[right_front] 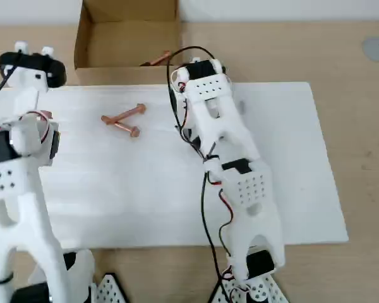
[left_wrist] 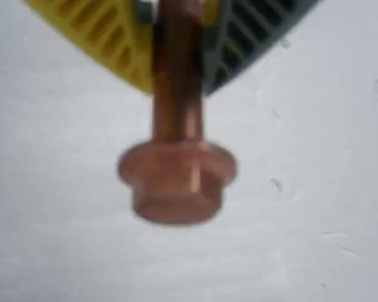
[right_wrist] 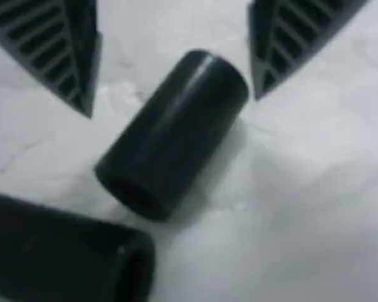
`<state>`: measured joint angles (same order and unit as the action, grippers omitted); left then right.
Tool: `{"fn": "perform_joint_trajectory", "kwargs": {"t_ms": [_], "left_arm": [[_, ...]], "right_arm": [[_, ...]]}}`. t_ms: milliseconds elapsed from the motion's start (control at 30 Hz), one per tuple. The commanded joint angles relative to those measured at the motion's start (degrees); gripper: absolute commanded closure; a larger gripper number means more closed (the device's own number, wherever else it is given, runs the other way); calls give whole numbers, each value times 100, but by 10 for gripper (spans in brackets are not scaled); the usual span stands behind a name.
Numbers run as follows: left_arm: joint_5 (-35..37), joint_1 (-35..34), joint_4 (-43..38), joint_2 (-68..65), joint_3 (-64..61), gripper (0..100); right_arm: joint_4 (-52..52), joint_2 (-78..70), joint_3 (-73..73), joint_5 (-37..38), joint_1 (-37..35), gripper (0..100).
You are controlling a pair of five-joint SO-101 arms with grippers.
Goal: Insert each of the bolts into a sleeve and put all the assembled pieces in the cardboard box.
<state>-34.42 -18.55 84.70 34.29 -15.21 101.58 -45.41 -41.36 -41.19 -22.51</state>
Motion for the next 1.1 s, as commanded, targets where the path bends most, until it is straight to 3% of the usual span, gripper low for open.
{"fn": "perform_joint_trajectory", "kwargs": {"t_ms": [0, 167, 400, 1067], "left_arm": [[-18, 97, -79, 505, -141, 987], [-105, 97, -62, 743, -299, 987], [-132, 97, -62, 769, -378, 987], [-378, 70, 149, 778, -334, 987]], "right_arm": [[0, 4, -356, -123, 110, 796], [-149, -31, -400, -343, 119, 802], [-290, -48, -382, -255, 110, 903], [-70, -646, -435, -141, 92, 925]]}}
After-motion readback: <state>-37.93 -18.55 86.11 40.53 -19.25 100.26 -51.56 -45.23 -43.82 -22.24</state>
